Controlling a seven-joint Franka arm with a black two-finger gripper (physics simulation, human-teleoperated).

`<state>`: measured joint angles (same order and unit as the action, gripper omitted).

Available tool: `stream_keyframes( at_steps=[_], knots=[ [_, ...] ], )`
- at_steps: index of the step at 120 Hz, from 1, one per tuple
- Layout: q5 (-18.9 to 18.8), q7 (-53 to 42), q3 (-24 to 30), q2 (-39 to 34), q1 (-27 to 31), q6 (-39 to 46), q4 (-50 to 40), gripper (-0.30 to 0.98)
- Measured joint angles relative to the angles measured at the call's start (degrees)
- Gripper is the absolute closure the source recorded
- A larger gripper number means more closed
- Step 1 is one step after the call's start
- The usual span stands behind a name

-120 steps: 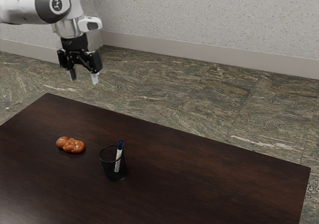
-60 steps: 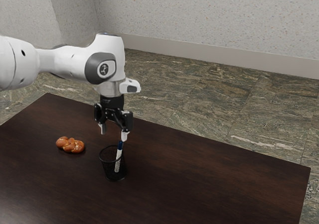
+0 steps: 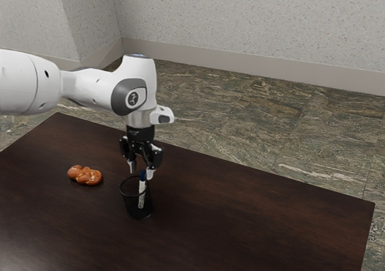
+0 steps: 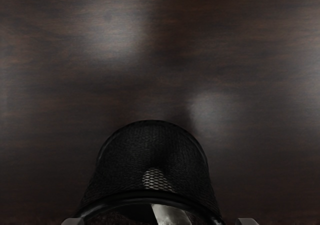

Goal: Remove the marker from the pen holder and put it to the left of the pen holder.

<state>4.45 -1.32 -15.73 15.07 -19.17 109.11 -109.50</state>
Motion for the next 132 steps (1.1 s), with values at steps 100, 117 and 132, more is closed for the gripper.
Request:
stream_keyframes(
  at_steps=[100,117,132],
  knots=[
    [-2.5,0.8,0.4,-11.3,0.4,-8.3,0.2,0.77],
    [-3.0,1.6,1.2,-15.9,-0.7,-12.4,0.1,0.78],
    [-4.6,2.1,-0.4,-13.0,-2.9,-16.1,-0.7,0.79]
  ],
)
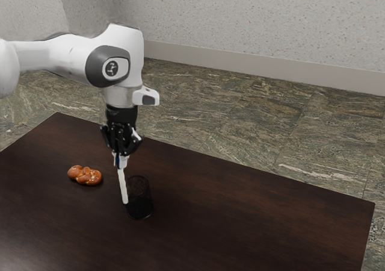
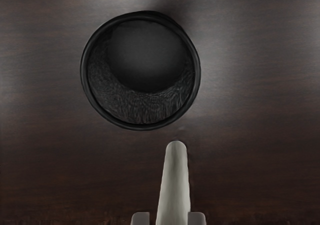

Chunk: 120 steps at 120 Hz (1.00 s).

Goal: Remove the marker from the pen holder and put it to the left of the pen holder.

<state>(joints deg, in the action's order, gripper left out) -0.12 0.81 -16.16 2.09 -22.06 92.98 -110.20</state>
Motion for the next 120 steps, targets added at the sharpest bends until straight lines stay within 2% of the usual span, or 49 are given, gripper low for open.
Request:
stream_keyframes(
  at_steps=[7,20,31,68,94,120],
  knots=[
    [-0.9,0.2,-1.7,2.5,0.1,-1.2,-1.1,0.79],
    [-2.6,0.2,-2.8,8.8,10.5,-2.5,-0.2,0.79],
    [-3.2,-0.1,-3.1,13.8,13.0,-3.0,3.2,0.79],
    [-1.7,-1.2,-3.0,20.3,13.5,-2.5,8.6,0.78],
    [0.9,-1.8,-2.4,23.5,12.9,-1.4,10.7,0.70],
    [4.0,-2.4,-2.3,26.1,13.3,3.6,10.8,0.75]
  ],
)
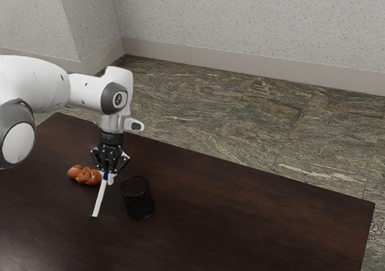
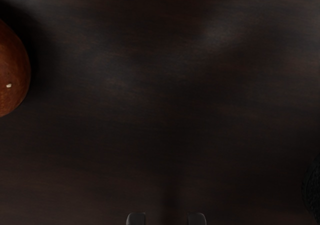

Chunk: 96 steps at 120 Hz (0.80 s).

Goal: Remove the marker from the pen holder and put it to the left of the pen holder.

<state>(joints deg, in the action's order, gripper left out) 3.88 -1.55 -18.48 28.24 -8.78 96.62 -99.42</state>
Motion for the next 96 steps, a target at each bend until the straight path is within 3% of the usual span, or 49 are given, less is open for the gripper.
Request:
stream_keyframes(
  at_steps=[26,42,72,96],
  knots=[
    [1.1,-1.2,0.1,2.3,-0.2,3.4,1.5,0.70],
    [1.8,-2.0,0.3,2.6,-0.3,4.1,2.0,0.56],
    [4.3,-3.3,0.7,6.1,-0.2,6.4,3.6,0.72],
    [5.1,-4.9,2.5,2.7,1.1,6.8,4.4,0.33]
  ],
)
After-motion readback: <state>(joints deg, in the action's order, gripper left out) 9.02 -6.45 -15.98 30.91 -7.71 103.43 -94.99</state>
